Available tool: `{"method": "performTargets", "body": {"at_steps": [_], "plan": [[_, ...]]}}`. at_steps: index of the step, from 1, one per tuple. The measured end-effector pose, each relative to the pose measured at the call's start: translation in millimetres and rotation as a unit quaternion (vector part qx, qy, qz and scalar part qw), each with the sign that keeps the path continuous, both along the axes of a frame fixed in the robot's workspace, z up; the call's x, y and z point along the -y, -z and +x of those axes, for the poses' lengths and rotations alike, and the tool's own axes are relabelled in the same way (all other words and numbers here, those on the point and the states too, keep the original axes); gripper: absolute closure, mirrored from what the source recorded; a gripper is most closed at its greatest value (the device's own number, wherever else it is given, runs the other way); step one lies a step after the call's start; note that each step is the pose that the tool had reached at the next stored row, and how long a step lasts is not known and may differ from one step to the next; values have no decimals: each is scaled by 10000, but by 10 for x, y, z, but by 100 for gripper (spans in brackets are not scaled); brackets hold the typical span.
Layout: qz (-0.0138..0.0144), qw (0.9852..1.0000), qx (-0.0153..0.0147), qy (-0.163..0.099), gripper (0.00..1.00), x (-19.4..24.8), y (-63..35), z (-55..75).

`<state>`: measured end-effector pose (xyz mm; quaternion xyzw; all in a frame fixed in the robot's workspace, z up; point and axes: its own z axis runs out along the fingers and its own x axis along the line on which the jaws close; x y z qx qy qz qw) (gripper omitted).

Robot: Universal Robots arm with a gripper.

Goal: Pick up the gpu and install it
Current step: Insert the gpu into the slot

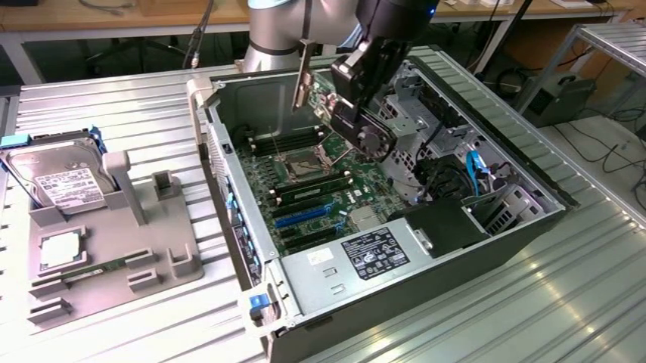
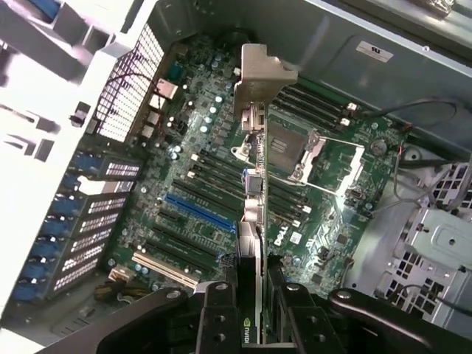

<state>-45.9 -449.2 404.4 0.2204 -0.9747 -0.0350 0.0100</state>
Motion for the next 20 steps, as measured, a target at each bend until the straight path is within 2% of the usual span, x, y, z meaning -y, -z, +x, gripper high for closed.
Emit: {"method": "performTargets", "body": {"at_steps": [2, 3, 4, 7, 8, 11, 15, 16, 20], "plan": [[3, 9999, 61, -158, 74, 0, 0, 0], [4, 9997, 83, -220, 74, 0, 0, 0], [5, 9993, 123, -345, 74, 0, 0, 0], [7, 9978, 173, -632, 74, 0, 1, 0], [8, 9973, 181, -707, 74, 0, 1, 0], [11, 9947, 212, -1006, 74, 0, 2, 0], [15, 9904, 247, -1358, 74, 0, 4, 0], [16, 9885, 261, -1491, 74, 0, 5, 0], [21, 9822, 297, -1854, 74, 0, 7, 0]]}}
